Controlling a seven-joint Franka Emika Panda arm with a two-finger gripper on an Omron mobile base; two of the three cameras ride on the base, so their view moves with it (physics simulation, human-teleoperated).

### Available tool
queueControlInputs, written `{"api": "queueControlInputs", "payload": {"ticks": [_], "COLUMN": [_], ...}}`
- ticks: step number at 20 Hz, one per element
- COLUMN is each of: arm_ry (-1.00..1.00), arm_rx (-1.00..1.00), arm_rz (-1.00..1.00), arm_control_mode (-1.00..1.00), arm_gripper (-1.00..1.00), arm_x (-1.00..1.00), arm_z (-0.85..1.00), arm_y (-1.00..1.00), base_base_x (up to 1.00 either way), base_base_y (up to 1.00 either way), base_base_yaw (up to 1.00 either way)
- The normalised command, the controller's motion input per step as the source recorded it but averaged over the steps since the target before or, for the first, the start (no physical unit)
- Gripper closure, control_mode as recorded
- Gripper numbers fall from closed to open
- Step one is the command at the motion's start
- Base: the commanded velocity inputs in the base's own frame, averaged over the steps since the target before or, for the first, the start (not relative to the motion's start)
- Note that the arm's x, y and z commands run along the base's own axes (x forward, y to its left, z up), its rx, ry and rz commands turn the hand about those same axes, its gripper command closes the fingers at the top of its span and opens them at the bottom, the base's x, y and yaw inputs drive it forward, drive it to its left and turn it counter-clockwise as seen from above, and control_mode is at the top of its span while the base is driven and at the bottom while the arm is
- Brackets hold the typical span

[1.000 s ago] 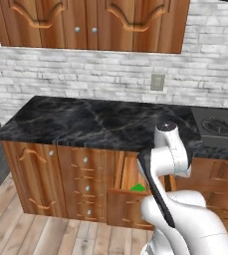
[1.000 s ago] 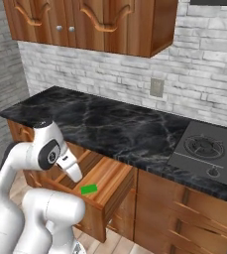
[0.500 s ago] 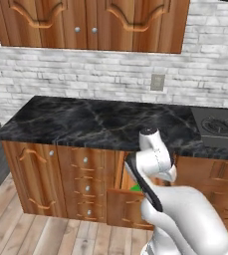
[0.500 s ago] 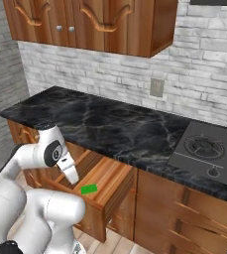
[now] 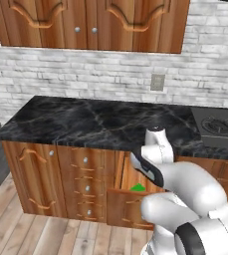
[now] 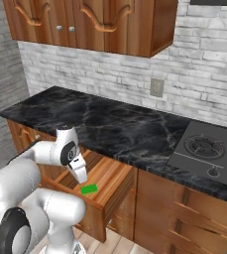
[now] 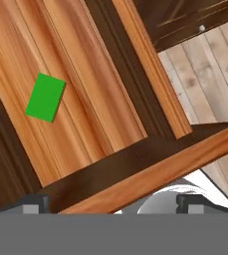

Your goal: Restock the sink supplies by placing the sponge and soap dispenser on the counter and next to the sink. Make sure the soap dispenser is upright.

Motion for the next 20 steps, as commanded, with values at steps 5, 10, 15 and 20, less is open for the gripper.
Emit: {"api": "queueControlInputs", "payload": {"ticks": [5,10,15,20], "arm_ry": [0.00,0.00,0.00,0.00], "arm_rx": [0.07,0.02,0.00,0.00], "arm_rz": [0.00,-0.02,-0.04,-0.06], "arm_control_mode": [-1.00,-1.00,-1.00,-1.00], "arm_gripper": [-1.00,-1.00,-1.00,-1.00], "arm_x": [0.01,0.01,0.00,0.00], "arm_z": [-0.40,-0.42,-0.49,-0.39], "arm_y": [-0.06,0.00,0.00,0.00], "base_base_x": [0.00,0.00,0.00,0.00], "base_base_y": [0.00,0.00,0.00,0.00], "base_base_yaw": [0.00,0.00,0.00,0.00]}}
